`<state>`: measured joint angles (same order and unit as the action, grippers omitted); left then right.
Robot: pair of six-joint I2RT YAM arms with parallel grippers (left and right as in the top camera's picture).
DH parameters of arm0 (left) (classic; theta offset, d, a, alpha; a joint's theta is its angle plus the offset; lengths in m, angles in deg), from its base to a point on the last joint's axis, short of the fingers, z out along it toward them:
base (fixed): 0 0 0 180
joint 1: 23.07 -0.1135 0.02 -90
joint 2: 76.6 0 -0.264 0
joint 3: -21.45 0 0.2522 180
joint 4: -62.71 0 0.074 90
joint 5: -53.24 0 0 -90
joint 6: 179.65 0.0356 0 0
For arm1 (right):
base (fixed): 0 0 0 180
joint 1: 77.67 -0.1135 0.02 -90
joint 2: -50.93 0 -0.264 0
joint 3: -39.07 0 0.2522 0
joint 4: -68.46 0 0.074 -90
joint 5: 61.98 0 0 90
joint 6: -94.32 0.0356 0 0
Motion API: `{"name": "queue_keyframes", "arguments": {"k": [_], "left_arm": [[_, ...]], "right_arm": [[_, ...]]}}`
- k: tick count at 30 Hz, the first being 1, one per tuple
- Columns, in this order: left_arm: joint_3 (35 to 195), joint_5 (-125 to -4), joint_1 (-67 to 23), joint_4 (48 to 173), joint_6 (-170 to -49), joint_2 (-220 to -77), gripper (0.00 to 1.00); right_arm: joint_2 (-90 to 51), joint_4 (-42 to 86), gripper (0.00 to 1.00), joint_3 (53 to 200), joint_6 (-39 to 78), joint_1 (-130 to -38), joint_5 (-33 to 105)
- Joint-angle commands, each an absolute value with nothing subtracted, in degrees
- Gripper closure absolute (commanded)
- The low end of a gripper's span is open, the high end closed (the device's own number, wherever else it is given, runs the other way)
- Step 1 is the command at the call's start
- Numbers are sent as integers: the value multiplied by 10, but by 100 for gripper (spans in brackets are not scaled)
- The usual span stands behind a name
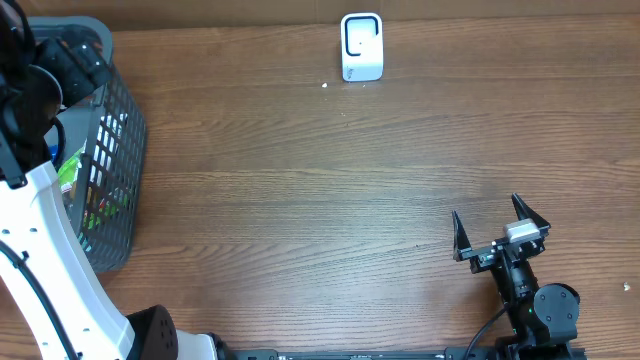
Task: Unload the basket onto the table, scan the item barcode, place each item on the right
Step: 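Move the left gripper over the basket and reach down to the Pantene tube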
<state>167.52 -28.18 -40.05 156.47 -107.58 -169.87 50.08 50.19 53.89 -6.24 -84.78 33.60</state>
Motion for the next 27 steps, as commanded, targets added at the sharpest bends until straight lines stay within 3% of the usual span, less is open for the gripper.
{"name": "queue_keyframes", "arguments": {"k": [1, 27], "left_arm": [[1685, -197, -404, 1579, -1107, -1706, 0], [1685, -159, -456, 1606, -1146, -1828, 0]], "right_arm": [[508, 505, 0, 533, -62, -845, 335], [508, 505, 0, 533, -62, -845, 335]]}}
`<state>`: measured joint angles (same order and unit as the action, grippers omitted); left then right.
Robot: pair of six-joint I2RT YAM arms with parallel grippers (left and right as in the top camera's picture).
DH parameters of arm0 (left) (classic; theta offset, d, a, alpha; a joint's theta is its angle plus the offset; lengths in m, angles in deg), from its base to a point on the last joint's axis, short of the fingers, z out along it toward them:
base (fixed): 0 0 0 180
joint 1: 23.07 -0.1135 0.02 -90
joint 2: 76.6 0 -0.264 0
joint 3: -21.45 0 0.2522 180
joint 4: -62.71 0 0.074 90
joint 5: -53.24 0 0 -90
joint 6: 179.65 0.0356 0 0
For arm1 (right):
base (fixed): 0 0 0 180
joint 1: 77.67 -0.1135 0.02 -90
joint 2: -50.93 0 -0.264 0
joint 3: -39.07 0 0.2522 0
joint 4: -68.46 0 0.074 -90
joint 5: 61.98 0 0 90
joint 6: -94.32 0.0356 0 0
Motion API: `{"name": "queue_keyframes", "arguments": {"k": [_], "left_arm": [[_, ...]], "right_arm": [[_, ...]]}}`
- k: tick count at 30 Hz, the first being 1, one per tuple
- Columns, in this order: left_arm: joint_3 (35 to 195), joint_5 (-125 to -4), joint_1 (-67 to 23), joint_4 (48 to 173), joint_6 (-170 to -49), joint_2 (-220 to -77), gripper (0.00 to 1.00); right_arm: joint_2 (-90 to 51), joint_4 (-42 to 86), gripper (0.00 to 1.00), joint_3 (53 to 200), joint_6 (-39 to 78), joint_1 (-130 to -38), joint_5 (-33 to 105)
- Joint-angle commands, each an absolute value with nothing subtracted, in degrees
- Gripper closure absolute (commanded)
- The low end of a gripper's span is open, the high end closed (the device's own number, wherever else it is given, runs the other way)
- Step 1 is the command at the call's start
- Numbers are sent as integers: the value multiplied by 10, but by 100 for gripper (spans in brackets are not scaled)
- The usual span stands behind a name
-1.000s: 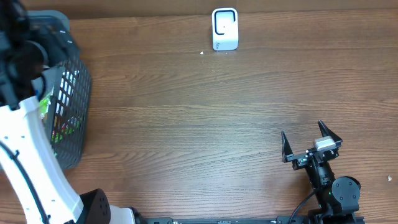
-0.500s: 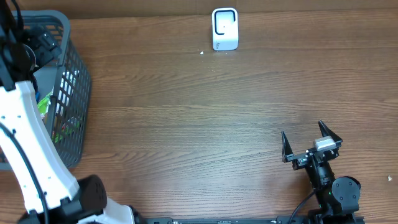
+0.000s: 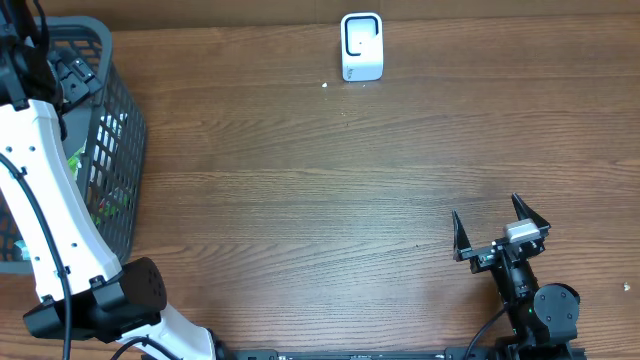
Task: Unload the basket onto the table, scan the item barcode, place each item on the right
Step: 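Move the left gripper over the basket and reach down to the Pantene tube, then grasp the white Pantene tube with the left gripper and lift it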
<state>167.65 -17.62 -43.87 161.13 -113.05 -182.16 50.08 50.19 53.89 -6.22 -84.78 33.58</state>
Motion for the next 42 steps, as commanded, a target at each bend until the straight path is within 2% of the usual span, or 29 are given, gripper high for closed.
{"name": "queue_keyframes", "arguments": {"k": [1, 7, 22, 39, 42], "left_arm": [[1685, -165, -464, 1604, -1145, -1828, 0], [1684, -203, -497, 1607, -1118, -1842, 5], [1684, -220, -501, 1617, -1104, -1983, 13], [1684, -284, -502, 1503, -973, -2160, 16], [1684, -284, -504, 1503, -973, -2189, 21]], "right_arm": [[508, 505, 0, 533, -62, -845, 335], [508, 505, 0, 533, -62, -845, 335], [508, 505, 0, 533, -62, -845, 335], [508, 505, 0, 533, -62, -845, 335], [508, 505, 0, 533, -62, -845, 335]]}}
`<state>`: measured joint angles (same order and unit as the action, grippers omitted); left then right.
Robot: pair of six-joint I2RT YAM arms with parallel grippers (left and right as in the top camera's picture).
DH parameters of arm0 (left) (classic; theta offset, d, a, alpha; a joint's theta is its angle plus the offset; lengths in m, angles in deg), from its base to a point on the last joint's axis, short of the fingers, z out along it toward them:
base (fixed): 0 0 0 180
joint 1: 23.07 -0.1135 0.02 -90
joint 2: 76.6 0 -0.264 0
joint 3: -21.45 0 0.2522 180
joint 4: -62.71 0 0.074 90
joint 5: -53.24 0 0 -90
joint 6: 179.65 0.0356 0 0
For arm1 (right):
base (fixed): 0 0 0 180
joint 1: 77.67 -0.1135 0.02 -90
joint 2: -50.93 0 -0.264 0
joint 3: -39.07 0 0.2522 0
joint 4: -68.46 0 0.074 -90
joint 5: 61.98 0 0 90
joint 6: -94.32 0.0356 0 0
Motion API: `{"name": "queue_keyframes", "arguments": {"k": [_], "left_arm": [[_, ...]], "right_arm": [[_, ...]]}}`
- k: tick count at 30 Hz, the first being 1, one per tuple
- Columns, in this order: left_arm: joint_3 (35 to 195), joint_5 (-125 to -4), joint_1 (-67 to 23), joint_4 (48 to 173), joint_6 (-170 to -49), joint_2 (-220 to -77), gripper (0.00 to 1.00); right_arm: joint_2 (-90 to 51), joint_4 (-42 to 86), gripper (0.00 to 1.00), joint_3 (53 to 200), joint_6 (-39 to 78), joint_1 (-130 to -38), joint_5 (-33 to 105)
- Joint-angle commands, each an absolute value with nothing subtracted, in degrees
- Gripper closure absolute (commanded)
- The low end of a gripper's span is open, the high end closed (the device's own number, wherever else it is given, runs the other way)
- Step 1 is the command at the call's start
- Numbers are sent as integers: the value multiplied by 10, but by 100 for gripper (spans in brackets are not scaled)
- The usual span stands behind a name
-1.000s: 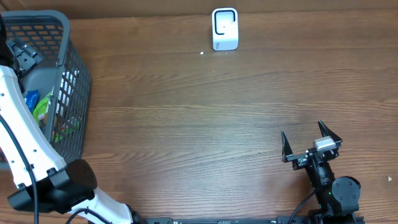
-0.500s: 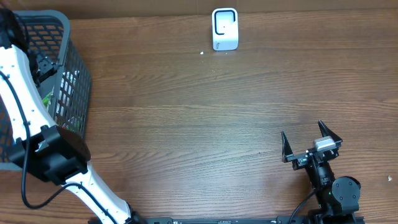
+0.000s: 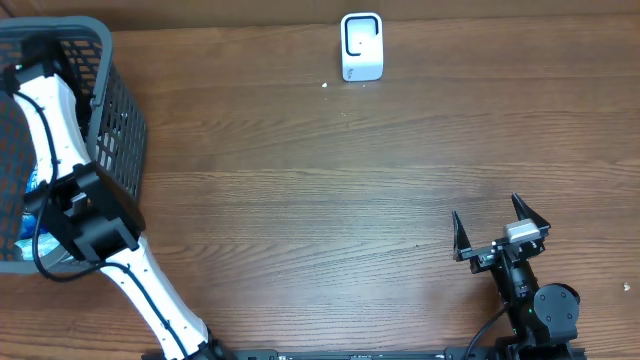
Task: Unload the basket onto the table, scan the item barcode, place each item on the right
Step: 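Grasp the white Pantene tube with the left gripper and lift it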
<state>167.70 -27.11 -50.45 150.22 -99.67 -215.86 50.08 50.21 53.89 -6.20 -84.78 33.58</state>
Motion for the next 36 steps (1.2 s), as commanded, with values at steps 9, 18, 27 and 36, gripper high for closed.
{"name": "queue_keyframes", "arguments": {"k": [9, 18, 27, 36], "left_arm": [[1684, -285, -526, 1530, -987, -2225, 81], [1707, -289, -540, 1554, -1011, -2199, 96], [1859, -289, -540, 1624, -1021, -2089, 96], [1884, -289, -538, 1635, -1020, -1918, 96]], "right_arm": [[508, 505, 0, 533, -62, -845, 335], [508, 505, 0, 533, -62, -845, 335], [508, 505, 0, 533, -62, -845, 335], [508, 505, 0, 533, -62, -845, 335]]}}
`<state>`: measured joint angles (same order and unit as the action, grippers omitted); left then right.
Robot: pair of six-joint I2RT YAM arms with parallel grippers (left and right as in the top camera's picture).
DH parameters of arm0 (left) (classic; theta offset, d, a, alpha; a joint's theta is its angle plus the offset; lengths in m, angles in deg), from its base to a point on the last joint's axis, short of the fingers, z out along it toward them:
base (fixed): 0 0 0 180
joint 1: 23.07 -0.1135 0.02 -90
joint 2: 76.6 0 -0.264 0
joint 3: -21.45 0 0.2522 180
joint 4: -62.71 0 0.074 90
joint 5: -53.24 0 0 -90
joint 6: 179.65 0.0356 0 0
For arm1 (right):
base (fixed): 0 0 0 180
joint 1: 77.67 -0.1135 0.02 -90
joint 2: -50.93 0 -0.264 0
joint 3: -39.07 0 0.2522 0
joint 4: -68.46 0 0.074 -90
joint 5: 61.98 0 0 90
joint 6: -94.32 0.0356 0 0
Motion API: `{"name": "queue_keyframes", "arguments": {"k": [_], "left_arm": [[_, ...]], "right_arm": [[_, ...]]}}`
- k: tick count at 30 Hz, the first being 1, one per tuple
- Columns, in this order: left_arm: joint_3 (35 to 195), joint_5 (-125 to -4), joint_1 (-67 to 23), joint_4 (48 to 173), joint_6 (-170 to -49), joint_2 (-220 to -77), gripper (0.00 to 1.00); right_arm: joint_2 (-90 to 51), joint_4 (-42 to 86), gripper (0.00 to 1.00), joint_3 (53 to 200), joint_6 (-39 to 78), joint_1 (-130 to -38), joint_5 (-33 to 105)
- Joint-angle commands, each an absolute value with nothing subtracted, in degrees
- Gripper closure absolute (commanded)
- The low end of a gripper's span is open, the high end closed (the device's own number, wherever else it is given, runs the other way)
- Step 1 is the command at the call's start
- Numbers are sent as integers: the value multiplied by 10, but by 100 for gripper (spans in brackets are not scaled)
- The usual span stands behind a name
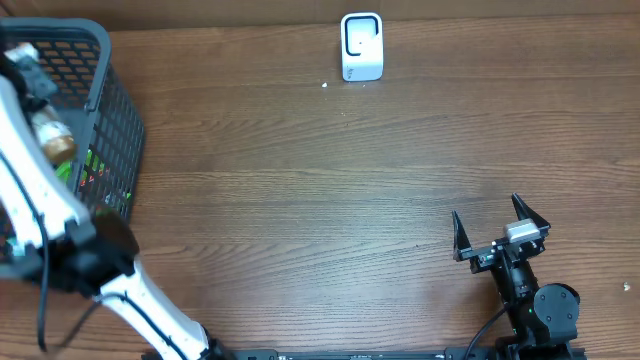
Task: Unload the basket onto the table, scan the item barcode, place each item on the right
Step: 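Grasp the white Pantene tube with the left gripper and lift it, then carry the tube toward the scanner and set it on the table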
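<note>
The white barcode scanner (361, 46) stands at the far edge of the table, near the middle. My left arm (40, 210) reaches over the grey mesh basket (122, 120) at the far left and is blurred. A pale item with a brown end (48, 138) shows beside the arm inside the basket's outline. The left fingers cannot be made out, nor whether they hold that item. My right gripper (500, 226) rests open near the front right with nothing between its fingers.
Green and other packaged goods (92, 172) show through the basket's mesh wall. A small white speck (325, 85) lies on the wood left of the scanner.
My left arm has shifted over the basket, its dark joint now lower and nearer the front edge. A pale and brown item now shows beside it. The right arm has not moved.
My left arm stood over the basket's near side with its dark wrist at the back corner. Then it swung deeper over the basket, its joint moving from the front edge to the basket's right wall. Now a pale and brown item shows there. The right gripper stayed open throughout.
</note>
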<state>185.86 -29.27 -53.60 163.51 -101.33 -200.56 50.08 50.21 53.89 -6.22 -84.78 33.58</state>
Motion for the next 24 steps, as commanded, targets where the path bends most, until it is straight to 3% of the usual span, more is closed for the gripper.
{"name": "queue_keyframes", "arguments": {"k": [1, 7, 11, 14, 19, 24], "left_arm": [[1884, -289, -538, 1636, -1019, -1898, 96], [1884, -298, -517, 1636, -1005, -1798, 96], [1884, -411, -474, 1632, -941, -1756, 96], [1884, -492, -413, 1661, -904, -1751, 96], [1864, -485, -304, 1733, -907, -1773, 96], [1790, -472, -216, 1723, -945, -1805, 96]], "right_arm": [[508, 505, 0, 533, -62, -845, 335], [508, 505, 0, 533, -62, -845, 335], [508, 505, 0, 533, -62, -845, 335], [508, 505, 0, 533, -62, -845, 335], [508, 505, 0, 533, -62, -845, 335], [508, 505, 0, 533, -62, -845, 335]]}}
